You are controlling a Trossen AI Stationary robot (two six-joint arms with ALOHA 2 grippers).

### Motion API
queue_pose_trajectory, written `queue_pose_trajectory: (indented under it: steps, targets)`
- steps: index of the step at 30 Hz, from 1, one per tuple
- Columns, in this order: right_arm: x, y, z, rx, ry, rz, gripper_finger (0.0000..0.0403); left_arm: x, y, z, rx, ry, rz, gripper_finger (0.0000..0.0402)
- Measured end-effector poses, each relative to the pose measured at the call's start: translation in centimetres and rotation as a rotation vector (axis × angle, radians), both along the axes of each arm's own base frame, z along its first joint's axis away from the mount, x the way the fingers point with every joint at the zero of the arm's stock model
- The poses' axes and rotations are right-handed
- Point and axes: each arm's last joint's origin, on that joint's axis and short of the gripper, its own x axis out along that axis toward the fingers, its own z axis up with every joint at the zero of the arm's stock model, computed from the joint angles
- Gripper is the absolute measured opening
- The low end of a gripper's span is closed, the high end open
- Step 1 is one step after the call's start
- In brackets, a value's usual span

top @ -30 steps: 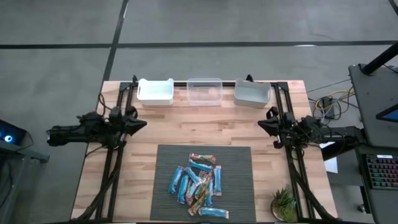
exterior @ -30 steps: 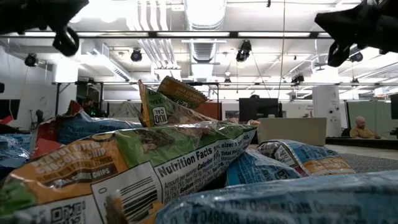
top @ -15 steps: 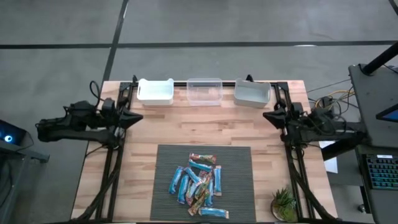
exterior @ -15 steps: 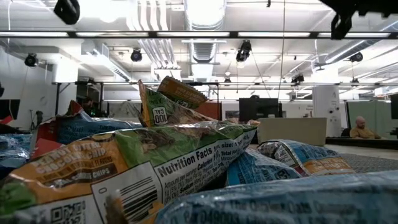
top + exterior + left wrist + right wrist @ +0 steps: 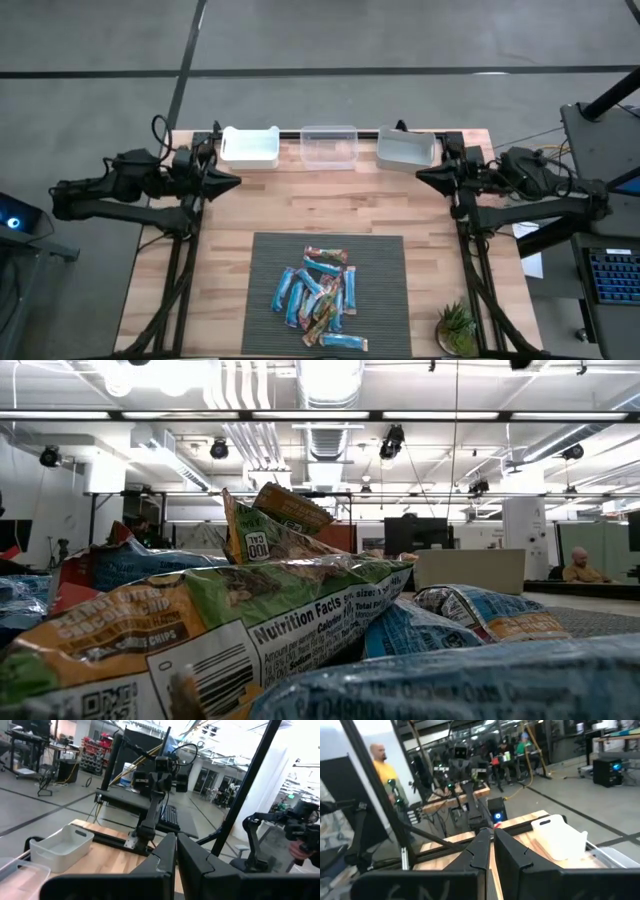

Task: Pick and place Granola Bars by type
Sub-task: Put the red granola bar into the white bin

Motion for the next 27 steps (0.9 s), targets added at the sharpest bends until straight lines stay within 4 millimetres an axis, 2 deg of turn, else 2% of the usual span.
queue_pose_trajectory:
  steps: [8, 18, 27]
  targets:
    - [3.2, 0.1, 1.5, -0.024, 0.059, 0.025, 0.0018, 0.8, 0.0, 1.1, -0.004, 0.123, -0.006, 0.0000]
    - [7.1, 0.4, 1.3, -0.010, 0.171, 0.111, 0.0018, 1.9, -0.1, 2.6, 0.006, 0.136, -0.035, 0.0000]
    - [9.7, 0.5, 0.8, -0.002, 0.253, 0.144, 0.0018, 2.3, -0.2, 2.1, 0.026, 0.220, -0.051, 0.0000]
